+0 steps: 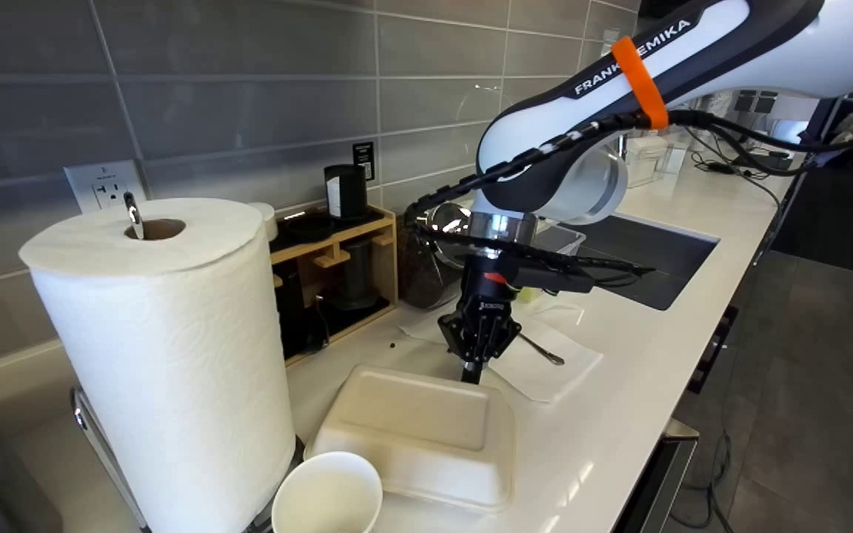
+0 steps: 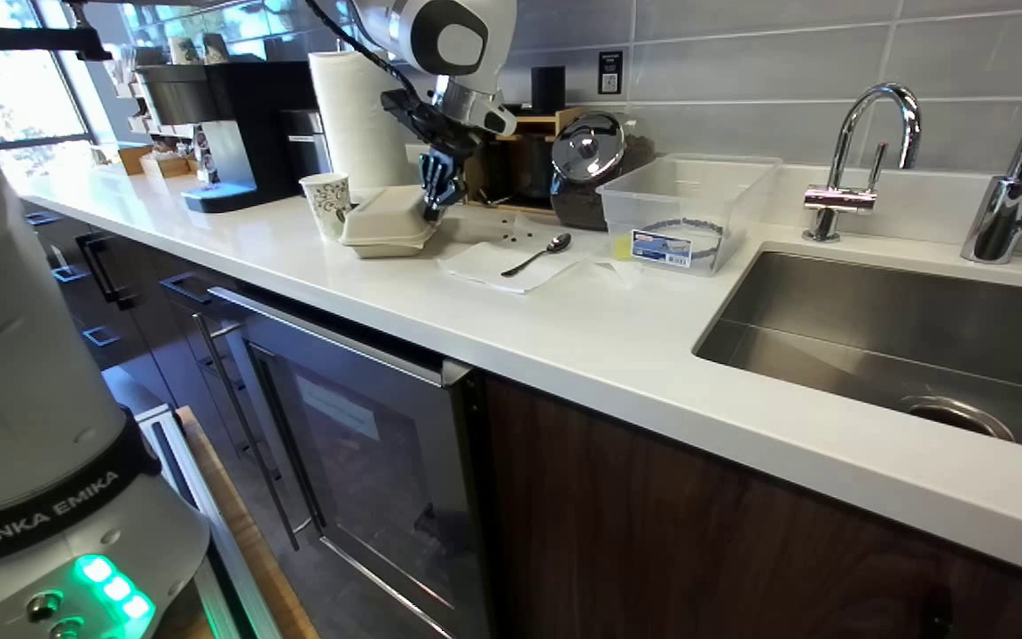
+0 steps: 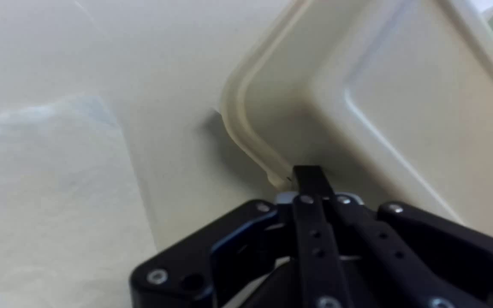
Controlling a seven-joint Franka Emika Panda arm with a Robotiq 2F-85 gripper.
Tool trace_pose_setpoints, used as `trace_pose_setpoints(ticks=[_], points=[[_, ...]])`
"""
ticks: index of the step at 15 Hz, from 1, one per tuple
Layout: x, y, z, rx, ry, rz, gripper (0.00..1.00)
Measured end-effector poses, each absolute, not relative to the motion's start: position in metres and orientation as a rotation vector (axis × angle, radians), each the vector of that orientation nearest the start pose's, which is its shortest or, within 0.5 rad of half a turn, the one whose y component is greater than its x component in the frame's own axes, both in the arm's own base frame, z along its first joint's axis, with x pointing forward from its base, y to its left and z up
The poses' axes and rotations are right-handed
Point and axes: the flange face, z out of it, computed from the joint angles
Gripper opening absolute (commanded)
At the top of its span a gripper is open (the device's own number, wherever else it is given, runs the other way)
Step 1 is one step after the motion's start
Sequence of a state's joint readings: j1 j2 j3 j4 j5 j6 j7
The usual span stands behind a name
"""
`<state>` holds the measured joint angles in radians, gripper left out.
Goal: Close the disposable lunch pack then turn the pack to the right
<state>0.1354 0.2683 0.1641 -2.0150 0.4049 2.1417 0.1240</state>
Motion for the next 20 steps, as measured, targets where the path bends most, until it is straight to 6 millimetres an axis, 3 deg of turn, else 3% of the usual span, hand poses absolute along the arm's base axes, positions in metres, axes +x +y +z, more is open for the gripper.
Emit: trace_pose_setpoints(ticks=[8,11,14,15,16,20], points=[[0.524,0.197,0.306,-2.721,0.160,0.385,0.00],[0.519,0.183,0.317,-2.749,0.195,0.355,0.00],[0.515,0.153,0.345,-2.824,0.217,0.260,0.00],[0.513,0.143,0.357,-2.850,0.220,0.223,0.26],[0.510,0.132,0.369,-2.876,0.224,0.193,0.27],[0.497,0.094,0.431,-3.020,0.202,0.093,0.56]])
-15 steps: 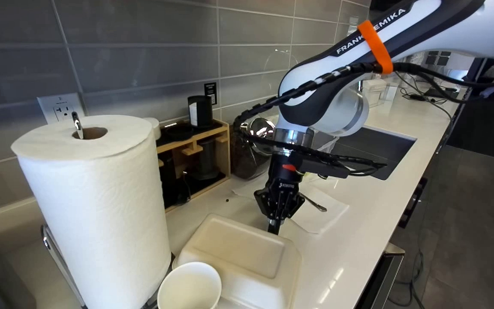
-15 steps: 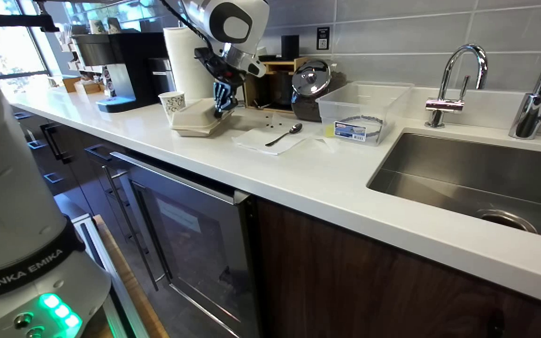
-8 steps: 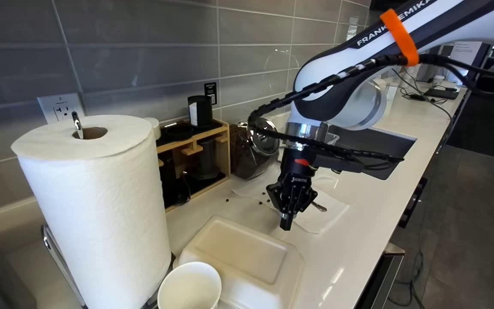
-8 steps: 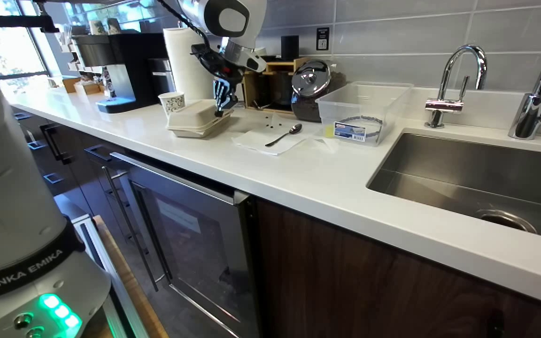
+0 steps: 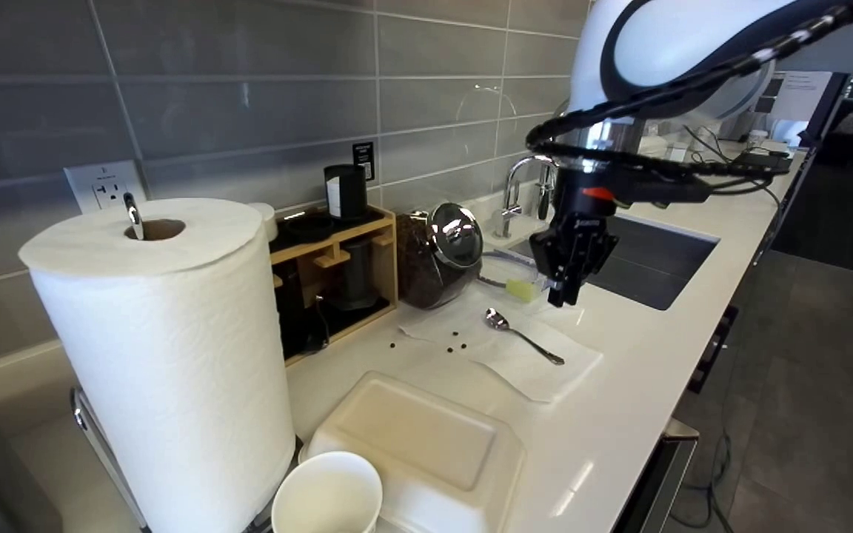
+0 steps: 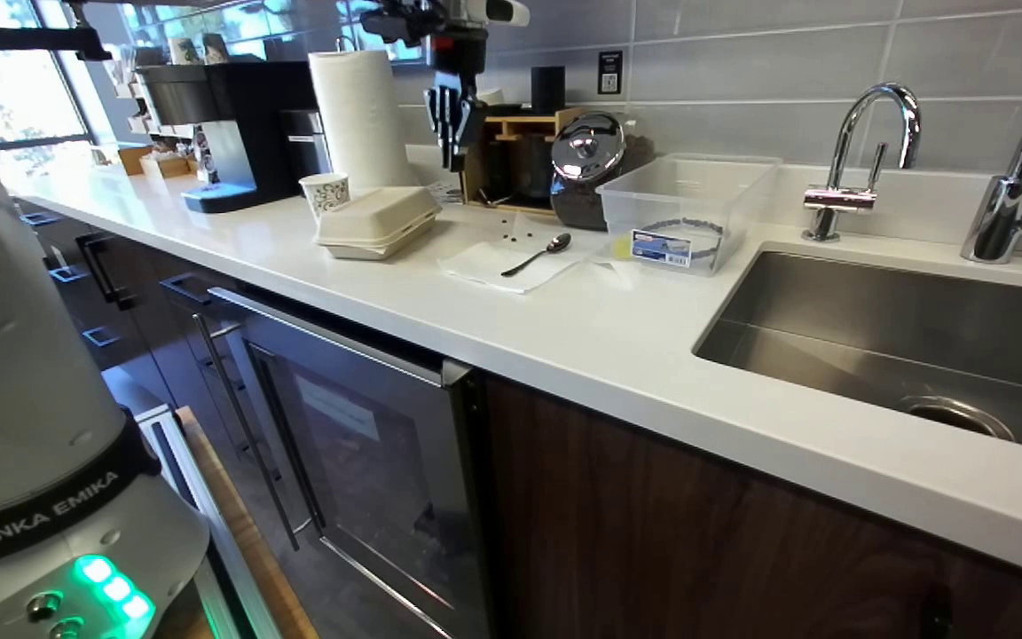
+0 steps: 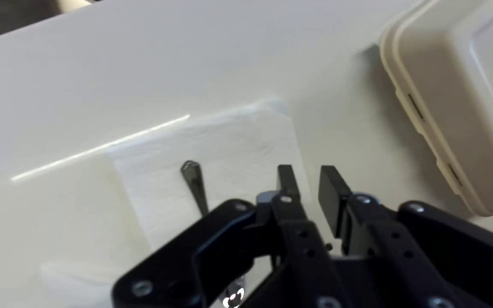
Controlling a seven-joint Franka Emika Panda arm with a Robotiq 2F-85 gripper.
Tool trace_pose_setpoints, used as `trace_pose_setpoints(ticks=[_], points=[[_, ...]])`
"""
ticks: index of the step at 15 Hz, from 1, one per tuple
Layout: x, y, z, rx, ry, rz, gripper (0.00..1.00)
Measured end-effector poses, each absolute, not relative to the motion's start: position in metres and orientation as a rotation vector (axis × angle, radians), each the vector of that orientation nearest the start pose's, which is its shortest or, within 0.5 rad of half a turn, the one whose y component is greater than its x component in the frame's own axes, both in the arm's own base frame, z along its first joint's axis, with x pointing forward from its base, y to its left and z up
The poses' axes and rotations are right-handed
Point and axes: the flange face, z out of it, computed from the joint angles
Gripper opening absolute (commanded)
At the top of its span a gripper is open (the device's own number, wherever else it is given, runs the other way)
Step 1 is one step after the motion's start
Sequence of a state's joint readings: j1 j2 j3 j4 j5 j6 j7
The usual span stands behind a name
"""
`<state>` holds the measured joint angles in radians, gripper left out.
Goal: Close the disposable lunch pack then turn the pack to the right
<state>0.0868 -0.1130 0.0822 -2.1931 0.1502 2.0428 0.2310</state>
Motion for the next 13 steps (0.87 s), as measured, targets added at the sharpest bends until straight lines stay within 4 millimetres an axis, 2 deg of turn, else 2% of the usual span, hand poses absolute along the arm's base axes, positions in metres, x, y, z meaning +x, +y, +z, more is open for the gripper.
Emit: trace_pose_setpoints(ticks=[5,6,8,9,10,13], points=[[0.479,0.071,0.529,-3.182,0.147,-0.101,0.93],[0.475,0.070,0.546,-3.198,0.137,-0.141,0.99],[0.471,0.074,0.573,-3.210,0.080,-0.221,1.00],[0.470,0.078,0.583,-3.206,0.011,-0.268,0.97],[0.470,0.080,0.588,-3.204,-0.005,-0.288,1.00],[0.471,0.078,0.586,-3.204,0.001,-0.282,1.00]])
